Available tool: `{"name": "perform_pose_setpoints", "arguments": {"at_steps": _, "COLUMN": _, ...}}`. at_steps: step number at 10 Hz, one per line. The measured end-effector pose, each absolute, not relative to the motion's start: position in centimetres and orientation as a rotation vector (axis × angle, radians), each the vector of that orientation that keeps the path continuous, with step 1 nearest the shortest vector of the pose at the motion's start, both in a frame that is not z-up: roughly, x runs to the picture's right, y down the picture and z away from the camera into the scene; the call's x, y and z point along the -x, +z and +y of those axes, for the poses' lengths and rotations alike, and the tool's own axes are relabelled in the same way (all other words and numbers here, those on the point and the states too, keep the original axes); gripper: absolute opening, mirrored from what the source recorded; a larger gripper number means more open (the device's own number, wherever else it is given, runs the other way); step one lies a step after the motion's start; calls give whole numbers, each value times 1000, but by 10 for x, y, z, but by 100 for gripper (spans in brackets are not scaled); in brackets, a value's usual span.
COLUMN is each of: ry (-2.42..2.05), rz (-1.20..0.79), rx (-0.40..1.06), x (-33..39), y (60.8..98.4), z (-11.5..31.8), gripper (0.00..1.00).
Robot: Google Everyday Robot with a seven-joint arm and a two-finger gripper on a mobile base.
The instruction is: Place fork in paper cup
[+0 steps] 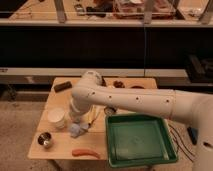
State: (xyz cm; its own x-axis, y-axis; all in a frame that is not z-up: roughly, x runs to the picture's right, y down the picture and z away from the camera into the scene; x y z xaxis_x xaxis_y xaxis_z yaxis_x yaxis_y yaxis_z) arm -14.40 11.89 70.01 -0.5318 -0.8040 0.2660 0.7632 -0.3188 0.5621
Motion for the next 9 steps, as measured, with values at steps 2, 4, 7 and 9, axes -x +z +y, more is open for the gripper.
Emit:
{"name": "perform_pose_setpoints", "arguments": {"at_steps": 2, "ry": -1964, "rz": -789, "rx": -163, "x": 148, "y": 694, "z": 115, "gripper": 0}}
{"name": "perform_pose_setpoints", "arguments": {"at_steps": 4, "ry": -1934, "rz": -781, "rx": -254, "x": 147, "y": 689, "z": 111, "gripper": 0}}
{"name": "perform_pose_setpoints", "arguments": {"at_steps": 7, "ry": -1936, "rz": -792, "rx": -324, "x": 157, "y": 684, "z": 111, "gripper": 0}}
{"name": "perform_pose_setpoints", "arguments": {"at_steps": 9, "ry": -1953, "rz": -805, "rx": -348, "x": 166, "y": 682, "z": 112, "gripper": 0}}
